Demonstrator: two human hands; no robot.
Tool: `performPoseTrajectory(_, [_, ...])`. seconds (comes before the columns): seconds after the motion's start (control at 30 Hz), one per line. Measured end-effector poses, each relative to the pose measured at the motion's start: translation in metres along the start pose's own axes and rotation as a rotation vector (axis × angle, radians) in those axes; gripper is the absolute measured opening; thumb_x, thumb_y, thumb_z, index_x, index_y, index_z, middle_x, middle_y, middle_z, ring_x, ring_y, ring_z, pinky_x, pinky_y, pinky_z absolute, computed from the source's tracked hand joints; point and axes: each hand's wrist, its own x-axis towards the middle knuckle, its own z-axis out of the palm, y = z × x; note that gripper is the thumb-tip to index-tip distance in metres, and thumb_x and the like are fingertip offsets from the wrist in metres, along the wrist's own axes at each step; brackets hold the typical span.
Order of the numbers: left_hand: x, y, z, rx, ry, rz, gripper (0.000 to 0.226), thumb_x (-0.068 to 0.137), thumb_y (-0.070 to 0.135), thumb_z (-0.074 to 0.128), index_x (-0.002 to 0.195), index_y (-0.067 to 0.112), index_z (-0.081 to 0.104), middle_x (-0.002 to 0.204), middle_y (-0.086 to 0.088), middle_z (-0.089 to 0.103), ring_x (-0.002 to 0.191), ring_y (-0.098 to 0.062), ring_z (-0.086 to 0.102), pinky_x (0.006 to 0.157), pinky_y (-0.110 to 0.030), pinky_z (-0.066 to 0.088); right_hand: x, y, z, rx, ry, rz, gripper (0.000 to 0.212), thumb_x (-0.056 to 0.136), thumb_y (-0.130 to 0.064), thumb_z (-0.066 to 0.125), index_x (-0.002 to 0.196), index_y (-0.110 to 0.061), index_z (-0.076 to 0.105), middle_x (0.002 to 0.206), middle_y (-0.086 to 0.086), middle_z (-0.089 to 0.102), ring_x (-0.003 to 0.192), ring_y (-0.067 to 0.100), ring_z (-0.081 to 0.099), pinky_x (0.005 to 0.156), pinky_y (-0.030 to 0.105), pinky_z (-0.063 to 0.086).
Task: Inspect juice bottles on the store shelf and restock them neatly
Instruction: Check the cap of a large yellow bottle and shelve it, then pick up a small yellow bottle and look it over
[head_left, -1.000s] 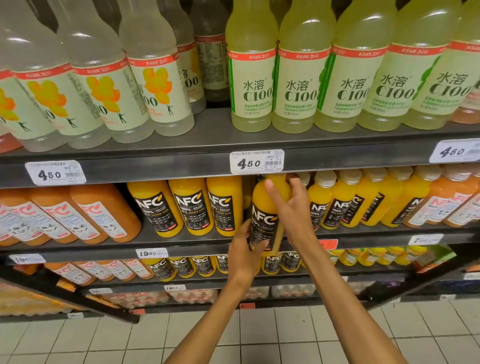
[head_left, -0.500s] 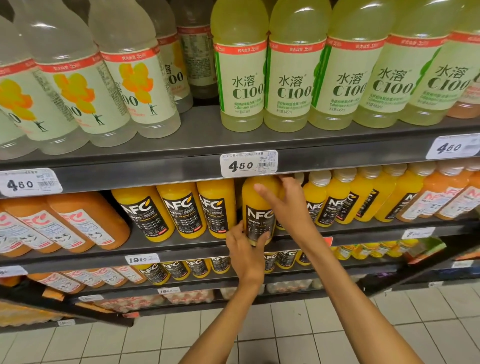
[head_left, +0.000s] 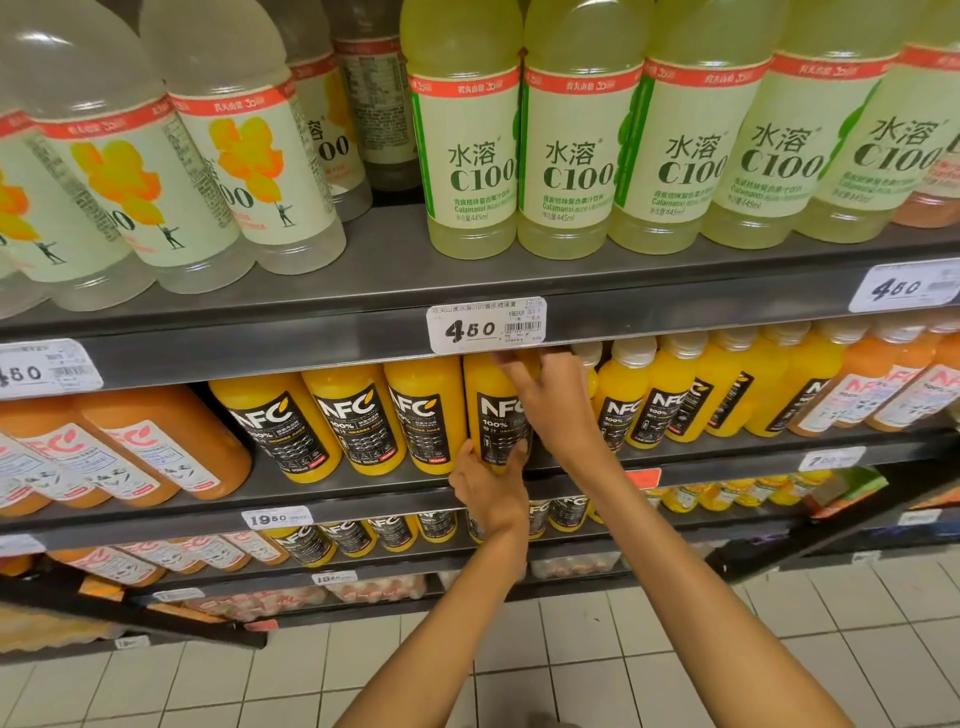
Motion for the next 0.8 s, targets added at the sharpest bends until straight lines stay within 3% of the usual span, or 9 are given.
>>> performPoseTrajectory(0.17, [0.000, 0.002, -0.001, -0.153, -0.033, -0.094, 0.051, 0.084, 0.018, 0.069, 0.130, 0.010, 0.049, 0.118, -0.002, 0.049, 0.110, -0.017, 0.048, 0.104, -0.040, 0.039, 0.006, 0.007, 0.010, -0.103, -0.059, 0.077, 0.037, 0.097, -0.019, 0.054, 0.085, 0.015, 0.063, 0.081, 0.026, 0.066, 0.058, 0.024, 0.046, 0.066, 0.032, 0.039])
performPoseTrajectory(0.23, [0.001, 0.003, 0.000, -0.169, -0.050, -0.127, 0.014, 0.086, 0.017, 0.067, 0.095, 0.014, 0.056, 0.092, 0.007, 0.051, 0.087, -0.011, 0.048, 0.096, -0.037, 0.041, 0.005, 0.008, 0.012, -0.098, -0.045, 0.089, 0.040, 0.097, -0.018, 0.053, 0.072, 0.012, 0.060, 0.071, 0.023, 0.063, 0.057, 0.020, 0.040, 0.063, 0.031, 0.034])
performPoseTrajectory(0.27, [0.001, 0.004, -0.001, -0.184, -0.063, -0.142, 0.013, 0.087, 0.017, 0.066, 0.085, 0.017, 0.053, 0.085, 0.010, 0.049, 0.084, -0.009, 0.046, 0.092, -0.033, 0.039, 0.005, 0.009, 0.013, -0.094, -0.034, 0.087, 0.040, 0.097, -0.017, 0.053, 0.065, 0.008, 0.056, 0.065, 0.019, 0.059, 0.059, 0.020, 0.039, 0.063, 0.033, 0.033])
performPoseTrajectory(0.33, [0.001, 0.008, -0.003, -0.222, -0.112, -0.168, 0.017, 0.089, 0.016, 0.064, 0.104, 0.014, 0.056, 0.099, 0.009, 0.051, 0.098, -0.011, 0.044, 0.096, -0.032, 0.035, 0.003, 0.008, 0.015, -0.097, -0.019, 0.081, 0.046, 0.096, -0.015, 0.053, 0.052, -0.009, 0.042, 0.054, 0.006, 0.044, 0.059, 0.018, 0.036, 0.064, 0.031, 0.030])
performPoseTrajectory(0.37, [0.002, 0.009, -0.004, -0.232, -0.135, -0.165, 0.033, 0.089, 0.016, 0.063, 0.120, 0.009, 0.053, 0.107, 0.006, 0.049, 0.104, -0.012, 0.042, 0.099, -0.033, 0.033, 0.003, 0.007, 0.016, -0.100, -0.011, 0.075, 0.049, 0.096, -0.012, 0.052, 0.050, -0.015, 0.035, 0.052, 0.001, 0.038, 0.057, 0.017, 0.034, 0.064, 0.030, 0.028])
performPoseTrajectory(0.43, [0.001, 0.009, -0.009, -0.214, -0.161, -0.160, 0.049, 0.089, 0.015, 0.062, 0.133, 0.004, 0.045, 0.118, 0.001, 0.050, 0.114, -0.015, 0.042, 0.104, -0.036, 0.031, 0.004, 0.006, 0.017, -0.101, -0.008, 0.061, 0.048, 0.093, -0.006, 0.052, 0.050, -0.016, 0.033, 0.050, 0.002, 0.035, 0.054, 0.016, 0.032, 0.061, 0.029, 0.028])
performPoseTrajectory(0.53, [-0.001, 0.006, -0.015, -0.192, -0.231, -0.171, 0.059, 0.088, 0.015, 0.064, 0.137, -0.004, 0.037, 0.127, -0.014, 0.054, 0.126, -0.028, 0.045, 0.109, -0.039, 0.031, 0.003, 0.004, 0.013, -0.102, -0.050, 0.056, 0.043, 0.091, -0.004, 0.050, 0.053, -0.016, 0.034, 0.053, 0.004, 0.035, 0.058, 0.019, 0.036, 0.059, 0.029, 0.030])
performPoseTrajectory(0.67, [-0.005, 0.009, -0.025, -0.212, -0.276, -0.105, 0.048, 0.089, 0.004, 0.060, 0.134, 0.000, 0.044, 0.118, 0.000, 0.058, 0.116, -0.019, 0.052, 0.102, -0.031, 0.037, -0.011, 0.004, -0.002, -0.167, 0.102, -0.075, 0.041, 0.091, -0.006, 0.054, 0.059, -0.019, 0.032, 0.058, -0.006, 0.029, 0.064, 0.016, 0.032, 0.058, 0.023, 0.021])
performPoseTrajectory(0.8, [-0.018, 0.005, -0.028, -0.183, -0.148, -0.006, 0.038, 0.089, -0.007, 0.050, 0.127, -0.001, 0.050, 0.113, -0.014, 0.059, 0.100, -0.020, 0.054, 0.094, -0.033, 0.045, -0.013, 0.018, -0.025, -0.555, 0.258, -0.222, 0.021, 0.090, -0.007, 0.060, 0.069, -0.005, 0.056, 0.064, 0.011, 0.054, 0.064, 0.021, 0.039, 0.062, 0.033, 0.034])
